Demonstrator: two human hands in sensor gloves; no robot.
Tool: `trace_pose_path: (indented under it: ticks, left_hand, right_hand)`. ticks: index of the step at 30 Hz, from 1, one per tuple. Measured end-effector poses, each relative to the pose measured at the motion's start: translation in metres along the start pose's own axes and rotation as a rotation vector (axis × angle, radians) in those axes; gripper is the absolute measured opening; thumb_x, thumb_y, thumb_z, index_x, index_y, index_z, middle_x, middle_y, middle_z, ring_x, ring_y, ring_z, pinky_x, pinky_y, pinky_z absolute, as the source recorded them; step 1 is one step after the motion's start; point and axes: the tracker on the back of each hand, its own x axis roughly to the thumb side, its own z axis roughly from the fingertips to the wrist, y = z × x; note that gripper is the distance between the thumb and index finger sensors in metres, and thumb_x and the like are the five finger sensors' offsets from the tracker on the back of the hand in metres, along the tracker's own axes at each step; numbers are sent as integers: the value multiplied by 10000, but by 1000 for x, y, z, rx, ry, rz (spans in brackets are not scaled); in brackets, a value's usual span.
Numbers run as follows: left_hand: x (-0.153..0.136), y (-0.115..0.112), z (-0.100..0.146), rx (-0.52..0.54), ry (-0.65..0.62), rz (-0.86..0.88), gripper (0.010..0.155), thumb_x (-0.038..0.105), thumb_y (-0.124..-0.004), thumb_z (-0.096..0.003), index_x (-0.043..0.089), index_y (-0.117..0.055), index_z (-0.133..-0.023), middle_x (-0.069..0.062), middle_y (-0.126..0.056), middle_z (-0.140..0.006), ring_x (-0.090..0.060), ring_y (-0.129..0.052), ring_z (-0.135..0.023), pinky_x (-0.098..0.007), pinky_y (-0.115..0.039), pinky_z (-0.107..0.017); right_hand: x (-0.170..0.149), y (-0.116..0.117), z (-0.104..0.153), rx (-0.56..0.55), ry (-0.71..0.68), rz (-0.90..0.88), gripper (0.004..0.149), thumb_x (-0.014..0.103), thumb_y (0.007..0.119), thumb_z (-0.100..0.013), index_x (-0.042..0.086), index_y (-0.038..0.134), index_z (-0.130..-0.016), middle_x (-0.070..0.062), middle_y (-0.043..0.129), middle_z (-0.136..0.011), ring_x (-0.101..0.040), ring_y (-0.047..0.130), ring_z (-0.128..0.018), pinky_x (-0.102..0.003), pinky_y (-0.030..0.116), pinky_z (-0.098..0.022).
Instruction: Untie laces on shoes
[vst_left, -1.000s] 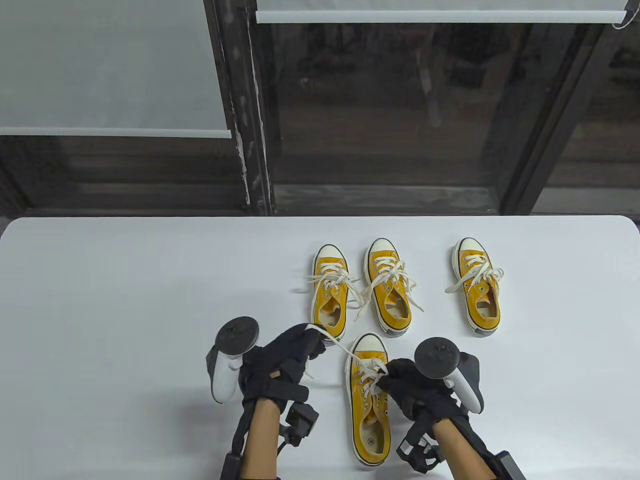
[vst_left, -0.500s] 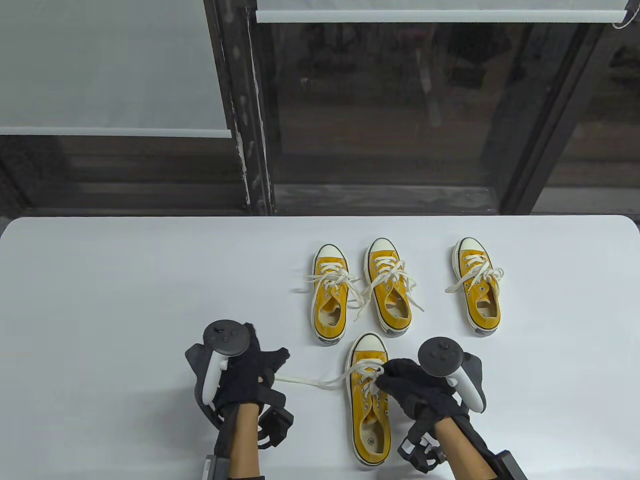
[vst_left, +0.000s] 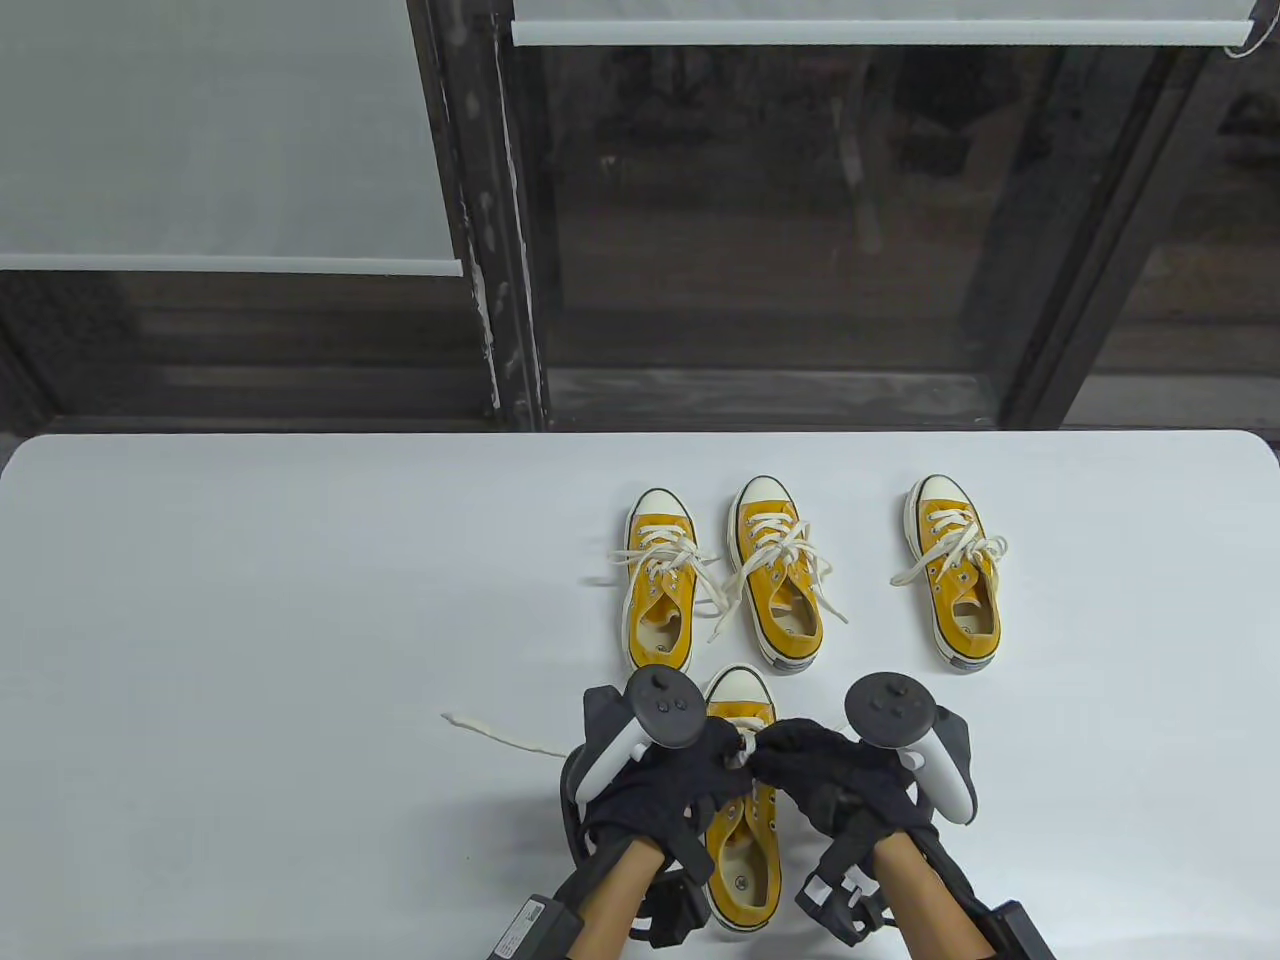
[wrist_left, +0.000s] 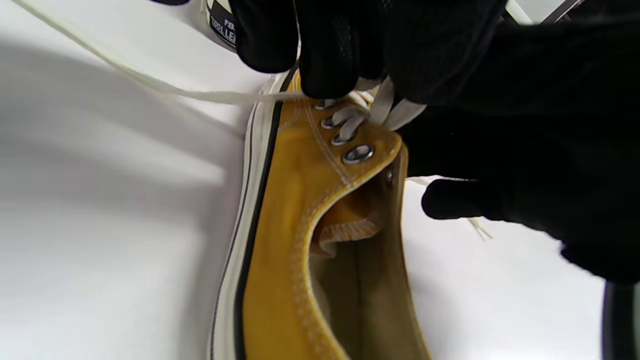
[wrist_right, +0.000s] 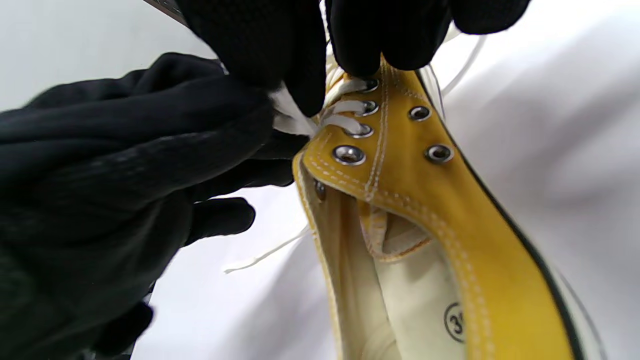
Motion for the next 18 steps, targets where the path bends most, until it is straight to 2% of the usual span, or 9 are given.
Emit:
trace_pose_path:
  ticks: [3,6,10,12,14,15,16,18]
  left_hand:
    - [0,-1,0,41,16,-23,445,445,-779,-584,305,-700,-999,94,-838,-979,-180,-672,-1101,-653,-368,-840]
    - [-4,-1,-2,20,22,-3,409,444,-760,-598,330,-712,-987,104,-841,-977,-173,-663,-1103,-648,-360,-845]
    - [-25,-1,-8,-38,47,160,389,435,-744,-604,335,-724,-979,101,-839,-977,-186,-683,-1082,-648,-392,-831]
    - [-30,-2,-10,-68,46,234,389,417,-761,-602,311,-744,-976,72,-849,-971,-215,-688,-1074,-658,-394,-819]
    - [-30,-1,-9,-49,54,210,391,420,-768,-601,307,-751,-975,70,-857,-968,-219,-698,-1067,-656,-404,-815]
    - [-27,-1,-9,-38,52,176,392,424,-770,-597,312,-754,-972,74,-862,-966,-213,-703,-1067,-654,-412,-814]
    - [-26,-1,-8,-35,47,165,392,426,-775,-595,315,-757,-970,77,-866,-965,-213,-706,-1066,-652,-415,-814]
    - [-22,0,-6,-26,36,158,394,426,-787,-591,308,-766,-967,72,-878,-957,-216,-717,-1059,-652,-421,-811]
  right_hand:
    - [0,-1,-1,3,-3,-3,351,358,711,-623,193,829,-910,-109,567,-1115,-396,586,-1030,-601,514,-723]
    - [-3,-1,-2,17,3,-21,361,353,697,-625,165,815,-909,-112,541,-1120,-396,566,-1039,-604,503,-727]
    - [-10,-9,-3,-72,51,34,364,339,680,-625,143,821,-898,-133,542,-1109,-414,574,-1025,-601,512,-721]
    - [-14,-11,-4,-64,63,16,366,343,679,-629,147,813,-906,-144,538,-1110,-427,567,-1021,-606,506,-719]
    - [-14,-10,-5,-10,72,-21,388,322,677,-640,133,750,-971,-188,515,-1116,-474,530,-1021,-634,478,-712]
    - [-13,-10,-5,29,53,-24,482,305,717,-631,114,637,-1066,-215,476,-1128,-498,499,-1023,-650,461,-710]
    - [-12,-9,-6,57,34,-13,568,293,755,-618,111,547,-1113,-233,430,-1137,-507,463,-1031,-657,445,-713]
    - [-7,-7,-5,95,-19,23,654,321,780,-610,163,453,-1154,-229,355,-1157,-505,399,-1047,-667,411,-720]
